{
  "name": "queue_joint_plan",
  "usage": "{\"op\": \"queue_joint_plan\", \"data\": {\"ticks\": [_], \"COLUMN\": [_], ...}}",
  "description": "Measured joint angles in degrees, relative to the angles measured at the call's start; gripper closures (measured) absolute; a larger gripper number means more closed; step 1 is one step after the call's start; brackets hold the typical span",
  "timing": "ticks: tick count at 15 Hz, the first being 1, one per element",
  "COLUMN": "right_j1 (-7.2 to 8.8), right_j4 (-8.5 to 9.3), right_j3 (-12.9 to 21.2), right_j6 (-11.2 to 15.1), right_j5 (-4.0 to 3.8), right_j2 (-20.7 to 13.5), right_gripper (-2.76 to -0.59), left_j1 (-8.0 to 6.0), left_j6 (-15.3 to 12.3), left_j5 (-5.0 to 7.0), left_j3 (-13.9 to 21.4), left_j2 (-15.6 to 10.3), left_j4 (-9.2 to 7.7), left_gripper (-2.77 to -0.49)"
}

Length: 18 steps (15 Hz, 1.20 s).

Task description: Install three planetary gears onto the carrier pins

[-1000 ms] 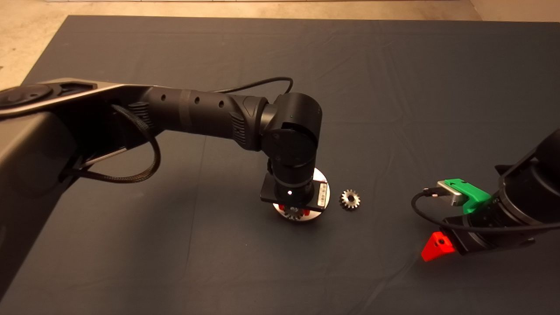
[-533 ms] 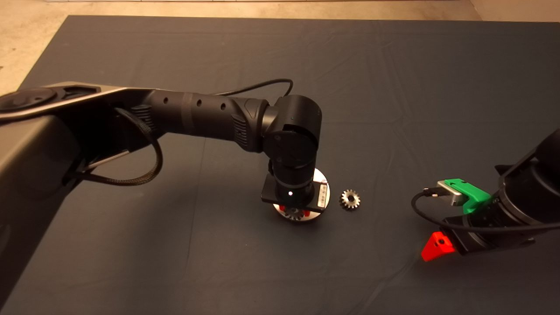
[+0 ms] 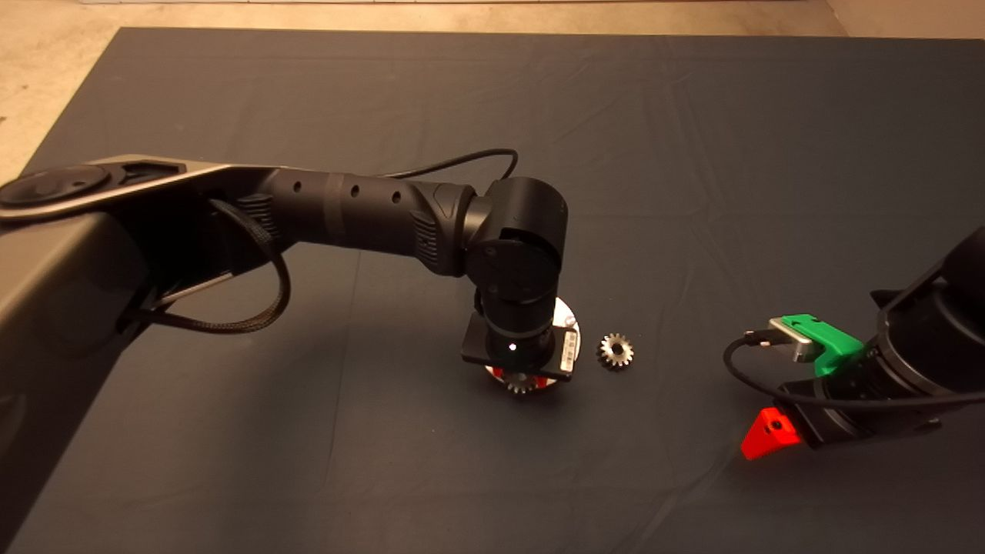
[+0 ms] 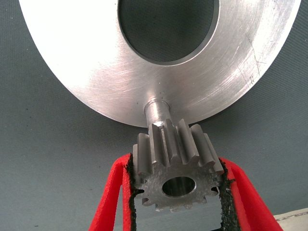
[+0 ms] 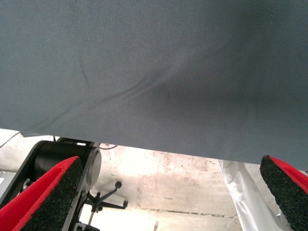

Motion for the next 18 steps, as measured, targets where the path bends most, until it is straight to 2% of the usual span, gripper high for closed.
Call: {"op": "queue_joint_plan", "data": {"ticks": [9,18], "right_j1": [0.00,0.00], "right_j4": [0.00,0.00], "right_j3": [0.0,0.3], "right_j6": [0.0,0.0], "right_j5": [-0.02,0.00], "right_j2": [-0.8,-1.0], "right_gripper": [-2.76,-2.76], "left_j1": [0.05,-0.09], "left_j6": [2.1,3.2], "left_j5": [0.33,0.09], "left_j3": [-0.9,-1.8], "left_j2": [0.3,0.5], "left_j4": [-0.16,-0.74], "left_gripper": [-0.78,-0.78]}}
